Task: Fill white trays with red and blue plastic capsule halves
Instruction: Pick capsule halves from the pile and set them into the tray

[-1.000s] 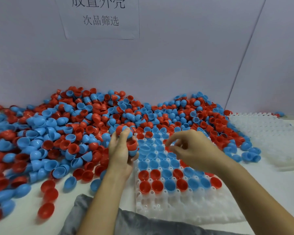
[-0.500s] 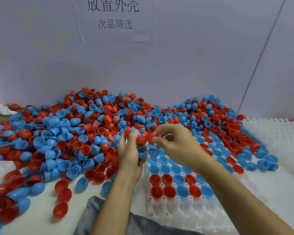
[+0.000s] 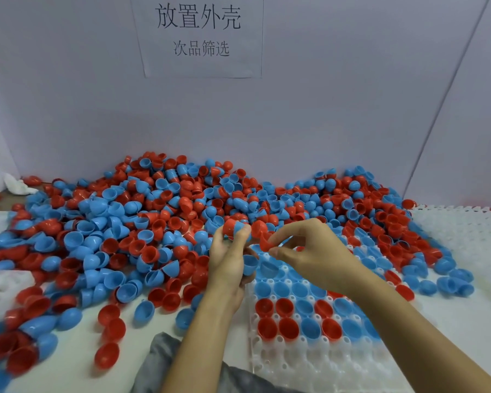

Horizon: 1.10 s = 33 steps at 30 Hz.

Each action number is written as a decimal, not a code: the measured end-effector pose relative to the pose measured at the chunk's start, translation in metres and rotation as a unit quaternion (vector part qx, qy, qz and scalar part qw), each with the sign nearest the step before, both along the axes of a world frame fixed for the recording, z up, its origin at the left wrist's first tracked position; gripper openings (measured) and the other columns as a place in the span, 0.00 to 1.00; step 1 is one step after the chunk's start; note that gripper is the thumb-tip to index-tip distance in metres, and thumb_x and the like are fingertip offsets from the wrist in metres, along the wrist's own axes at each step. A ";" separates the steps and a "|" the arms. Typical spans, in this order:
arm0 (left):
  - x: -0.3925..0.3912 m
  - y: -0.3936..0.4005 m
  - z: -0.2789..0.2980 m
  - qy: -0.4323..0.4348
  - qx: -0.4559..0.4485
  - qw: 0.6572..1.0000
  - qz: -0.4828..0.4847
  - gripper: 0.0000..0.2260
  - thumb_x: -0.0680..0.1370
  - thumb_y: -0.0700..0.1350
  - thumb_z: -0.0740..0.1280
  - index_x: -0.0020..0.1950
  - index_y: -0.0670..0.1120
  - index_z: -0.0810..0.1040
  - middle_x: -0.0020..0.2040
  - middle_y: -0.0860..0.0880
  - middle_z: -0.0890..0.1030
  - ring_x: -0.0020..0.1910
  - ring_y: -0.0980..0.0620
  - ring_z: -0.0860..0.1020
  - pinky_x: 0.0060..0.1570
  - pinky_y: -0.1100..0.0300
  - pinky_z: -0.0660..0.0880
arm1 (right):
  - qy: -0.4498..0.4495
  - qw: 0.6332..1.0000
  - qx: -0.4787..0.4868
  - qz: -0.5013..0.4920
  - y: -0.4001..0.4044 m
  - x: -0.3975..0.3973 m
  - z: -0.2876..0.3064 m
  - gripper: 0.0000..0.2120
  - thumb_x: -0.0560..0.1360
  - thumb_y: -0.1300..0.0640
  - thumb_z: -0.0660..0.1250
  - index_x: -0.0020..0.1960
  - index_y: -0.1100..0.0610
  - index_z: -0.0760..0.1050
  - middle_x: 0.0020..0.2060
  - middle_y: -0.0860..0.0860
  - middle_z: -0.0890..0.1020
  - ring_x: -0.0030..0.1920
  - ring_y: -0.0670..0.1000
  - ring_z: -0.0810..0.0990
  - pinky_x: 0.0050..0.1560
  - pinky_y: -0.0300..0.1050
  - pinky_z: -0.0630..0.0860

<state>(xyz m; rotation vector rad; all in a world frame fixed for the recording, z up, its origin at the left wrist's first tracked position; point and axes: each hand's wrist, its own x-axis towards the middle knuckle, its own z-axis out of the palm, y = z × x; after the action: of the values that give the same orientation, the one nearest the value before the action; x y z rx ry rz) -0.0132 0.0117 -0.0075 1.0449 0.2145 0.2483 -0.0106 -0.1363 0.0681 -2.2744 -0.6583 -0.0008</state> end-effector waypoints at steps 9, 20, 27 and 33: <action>0.003 0.001 -0.004 0.029 -0.010 0.999 0.011 0.17 0.76 0.51 0.74 0.63 0.53 0.76 0.44 0.48 0.84 0.34 0.54 0.81 0.29 0.59 0.75 | -0.064 0.997 -0.050 0.008 0.001 0.001 -0.006 0.06 0.77 0.59 0.71 0.52 0.50 0.84 0.44 0.38 0.82 0.46 0.38 0.80 0.44 0.27 0.74; -0.002 0.002 0.002 -0.005 -0.090 0.996 -0.027 0.19 0.72 0.49 0.74 0.60 0.47 0.76 0.35 0.50 0.81 0.26 0.56 0.76 0.18 0.64 0.63 | 0.050 0.993 0.108 -0.014 0.000 0.000 -0.012 0.07 0.80 0.60 0.67 0.45 0.51 0.80 0.41 0.47 0.84 0.43 0.47 0.84 0.40 0.37 0.77; 0.002 0.001 -0.002 0.017 -0.035 0.999 0.031 0.14 0.74 0.49 0.76 0.53 0.63 0.75 0.48 0.44 0.84 0.39 0.49 0.80 0.23 0.62 0.71 | -0.071 0.996 -0.029 -0.046 -0.004 0.002 -0.017 0.05 0.77 0.59 0.71 0.50 0.49 0.84 0.44 0.40 0.80 0.44 0.42 0.79 0.44 0.31 0.75; 0.002 0.002 -0.005 0.007 -0.010 0.999 0.044 0.16 0.73 0.51 0.77 0.54 0.64 0.74 0.51 0.40 0.84 0.44 0.44 0.82 0.32 0.55 0.75 | -0.138 0.985 -0.101 -0.012 -0.007 0.004 -0.023 0.05 0.78 0.56 0.70 0.51 0.50 0.84 0.49 0.41 0.76 0.48 0.40 0.75 0.46 0.31 0.71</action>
<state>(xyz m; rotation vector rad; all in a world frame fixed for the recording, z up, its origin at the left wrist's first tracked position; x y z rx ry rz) -0.0116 0.0138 -0.0123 1.0181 0.2750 0.3187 -0.0065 -0.1436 0.0453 -2.5025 -0.8054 -0.2763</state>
